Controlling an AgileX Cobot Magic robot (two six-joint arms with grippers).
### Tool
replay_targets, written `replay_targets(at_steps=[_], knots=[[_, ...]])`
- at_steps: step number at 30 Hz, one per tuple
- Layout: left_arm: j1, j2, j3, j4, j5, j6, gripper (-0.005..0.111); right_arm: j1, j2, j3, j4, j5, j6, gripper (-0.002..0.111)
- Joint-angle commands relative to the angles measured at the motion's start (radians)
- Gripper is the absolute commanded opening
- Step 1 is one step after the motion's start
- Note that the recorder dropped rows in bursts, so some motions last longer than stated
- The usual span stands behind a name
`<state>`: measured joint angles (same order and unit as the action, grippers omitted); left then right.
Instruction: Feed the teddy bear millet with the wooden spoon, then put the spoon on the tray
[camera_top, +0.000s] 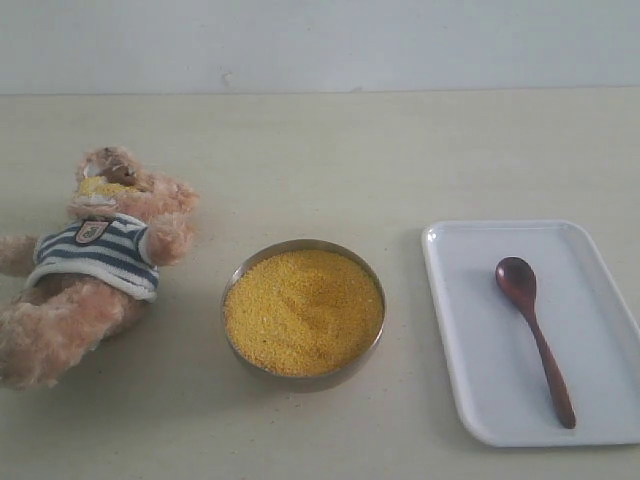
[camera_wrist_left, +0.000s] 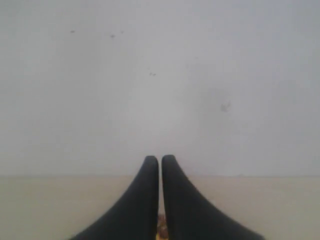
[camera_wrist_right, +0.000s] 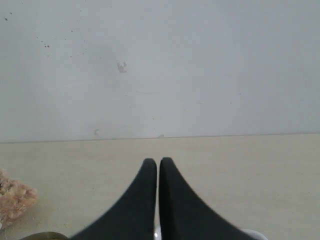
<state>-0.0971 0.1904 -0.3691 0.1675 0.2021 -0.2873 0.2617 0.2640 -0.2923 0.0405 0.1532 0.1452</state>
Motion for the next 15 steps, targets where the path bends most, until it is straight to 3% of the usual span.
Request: replay_targets(at_steps=[1,9,15], knots=[[0.091,-0.074,0.154,-0.003,-0.034,-0.026,0.004,-0.003,-0.002,0.004,0.002,-0.006,0.001,0.001],[0.138,-0.156,0.369,-0.003,-0.164,-0.084,0.004,-0.003,-0.002,0.004,0.002,-0.006,0.001,0.001],[0.138,-0.156,0.369,0.006,-0.016,-0.073,0.004,-0.003,-0.002,0.004,0.002,-0.006,0.001,0.001]])
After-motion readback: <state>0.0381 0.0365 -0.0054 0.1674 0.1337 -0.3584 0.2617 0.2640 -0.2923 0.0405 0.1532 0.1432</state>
